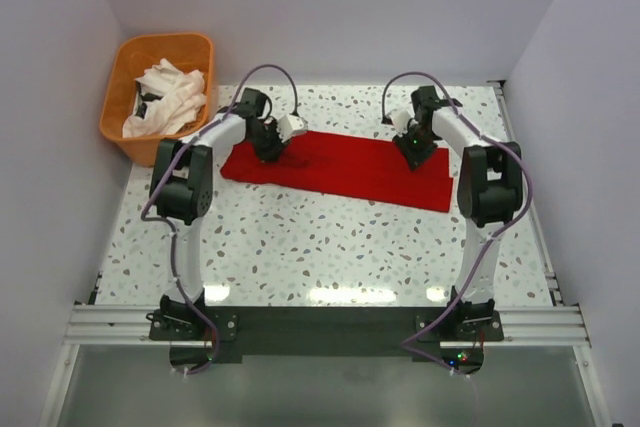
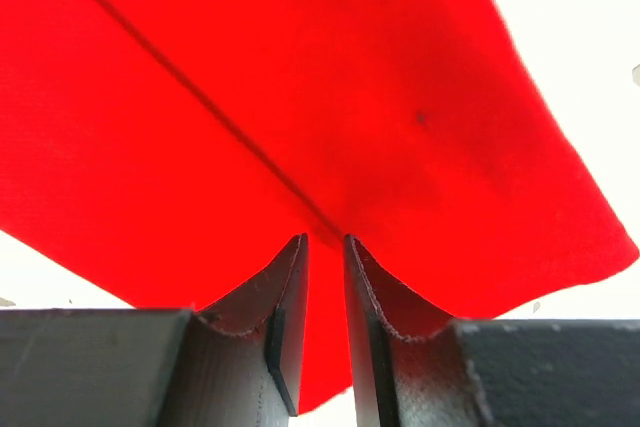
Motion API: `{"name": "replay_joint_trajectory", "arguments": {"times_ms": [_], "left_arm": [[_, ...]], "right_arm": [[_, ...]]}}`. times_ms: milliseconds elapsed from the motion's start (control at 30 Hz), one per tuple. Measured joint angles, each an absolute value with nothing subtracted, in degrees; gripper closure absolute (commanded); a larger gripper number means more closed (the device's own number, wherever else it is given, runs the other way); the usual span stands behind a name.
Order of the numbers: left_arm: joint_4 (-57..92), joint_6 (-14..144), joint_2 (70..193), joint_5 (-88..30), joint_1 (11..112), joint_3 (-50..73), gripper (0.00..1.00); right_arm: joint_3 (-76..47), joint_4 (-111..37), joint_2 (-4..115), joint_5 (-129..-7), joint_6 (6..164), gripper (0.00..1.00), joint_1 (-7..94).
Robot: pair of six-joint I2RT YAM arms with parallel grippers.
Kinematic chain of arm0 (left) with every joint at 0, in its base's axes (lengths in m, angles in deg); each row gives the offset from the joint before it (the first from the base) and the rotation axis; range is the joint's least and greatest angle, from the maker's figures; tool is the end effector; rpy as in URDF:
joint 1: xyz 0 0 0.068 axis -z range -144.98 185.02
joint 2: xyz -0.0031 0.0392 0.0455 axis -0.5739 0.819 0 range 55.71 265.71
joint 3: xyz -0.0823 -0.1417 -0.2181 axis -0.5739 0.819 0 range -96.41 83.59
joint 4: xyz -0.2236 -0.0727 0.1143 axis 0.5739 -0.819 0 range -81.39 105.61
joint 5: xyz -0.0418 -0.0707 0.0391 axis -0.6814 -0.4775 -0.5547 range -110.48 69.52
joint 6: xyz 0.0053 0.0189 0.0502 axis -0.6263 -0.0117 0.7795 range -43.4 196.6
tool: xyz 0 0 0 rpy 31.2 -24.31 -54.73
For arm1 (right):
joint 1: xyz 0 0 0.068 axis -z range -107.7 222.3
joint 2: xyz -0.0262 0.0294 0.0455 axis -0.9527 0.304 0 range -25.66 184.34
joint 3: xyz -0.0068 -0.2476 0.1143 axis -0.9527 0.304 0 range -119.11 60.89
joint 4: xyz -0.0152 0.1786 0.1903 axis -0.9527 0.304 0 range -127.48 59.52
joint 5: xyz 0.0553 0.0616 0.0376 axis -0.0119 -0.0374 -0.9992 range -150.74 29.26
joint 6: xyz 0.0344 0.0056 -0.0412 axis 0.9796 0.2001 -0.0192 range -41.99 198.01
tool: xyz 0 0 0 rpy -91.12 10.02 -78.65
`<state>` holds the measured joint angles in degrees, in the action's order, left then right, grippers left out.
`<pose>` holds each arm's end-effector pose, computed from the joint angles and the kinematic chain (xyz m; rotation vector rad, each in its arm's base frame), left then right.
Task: Fold and stack the t-shirts
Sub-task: Fold the tshirt
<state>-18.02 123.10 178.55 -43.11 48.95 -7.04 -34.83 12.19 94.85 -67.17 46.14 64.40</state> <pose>0.4297 -0.1208 0.1580 1.4097 2.1989 -0.3447 0.4263 0.0631 0.1873 -0.9910 2.6748 0.0760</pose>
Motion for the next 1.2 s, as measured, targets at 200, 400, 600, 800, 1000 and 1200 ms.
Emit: {"name": "replay_joint_trajectory", "arguments": {"times_ms": [200,400,600,800,1000,1200], "left_arm": [[-19.2,121.8,188.1,-39.7,48.9,-22.5,0.73],[-19.8,120.0,195.5,-38.8,49.0,-34.6,0.73],[-18.3,116.9,196.7,-39.9,49.0,-36.2,0.71],[-14.1,110.2,194.7,-43.0,48.7,-32.1,0.64],[-11.8,99.8,188.2,-44.1,48.7,-25.7,0.61],[-10.7,90.6,182.7,-41.5,48.7,-23.7,0.71]], "right_arm": [[-31.9,13.5,95.6,-65.8,43.2,0.8,63.9],[-18.3,12.7,87.3,-66.9,40.2,0.8,60.4],[-9.2,14.7,80.6,-72.5,41.4,0.8,47.6],[-9.8,17.6,76.5,-79.9,44.7,0.8,41.7],[-13.9,17.4,74.7,-79.7,44.3,0.81,44.9],[-14.7,15.9,76.9,-73.9,43.4,0.85,47.7]]}}
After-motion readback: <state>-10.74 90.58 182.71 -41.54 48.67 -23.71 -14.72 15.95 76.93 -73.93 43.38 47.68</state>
